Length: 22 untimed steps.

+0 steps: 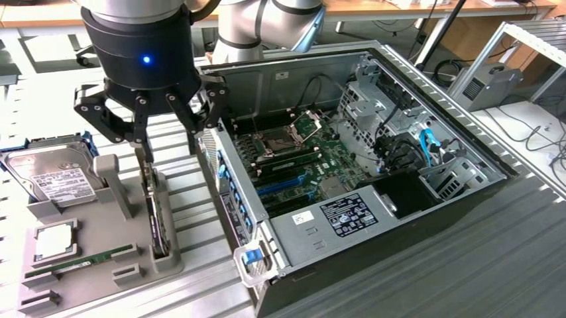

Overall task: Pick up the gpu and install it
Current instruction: 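Pick up the gpu and move the gpu toward the slot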

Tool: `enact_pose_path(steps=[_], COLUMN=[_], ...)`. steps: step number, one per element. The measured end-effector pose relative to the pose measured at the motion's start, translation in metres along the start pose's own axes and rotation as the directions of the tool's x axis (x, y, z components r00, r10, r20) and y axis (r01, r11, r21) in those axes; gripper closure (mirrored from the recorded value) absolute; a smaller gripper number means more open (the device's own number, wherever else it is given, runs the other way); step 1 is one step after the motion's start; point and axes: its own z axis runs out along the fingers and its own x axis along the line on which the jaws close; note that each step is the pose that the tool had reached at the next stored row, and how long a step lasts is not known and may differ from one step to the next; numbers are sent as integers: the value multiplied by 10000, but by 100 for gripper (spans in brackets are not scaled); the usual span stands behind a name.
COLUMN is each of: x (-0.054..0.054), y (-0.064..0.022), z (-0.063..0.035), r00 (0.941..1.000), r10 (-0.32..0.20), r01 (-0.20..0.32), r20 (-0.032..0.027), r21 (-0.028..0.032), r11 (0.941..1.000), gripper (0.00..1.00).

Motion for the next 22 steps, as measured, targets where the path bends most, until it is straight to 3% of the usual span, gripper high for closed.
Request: enact_pose_path(steps=[22], x=[30], y=[8], z=[48], r00=[10000], r10=[0], r01=[0], r20=[0], r21=[0], r11=[10000], gripper=[46])
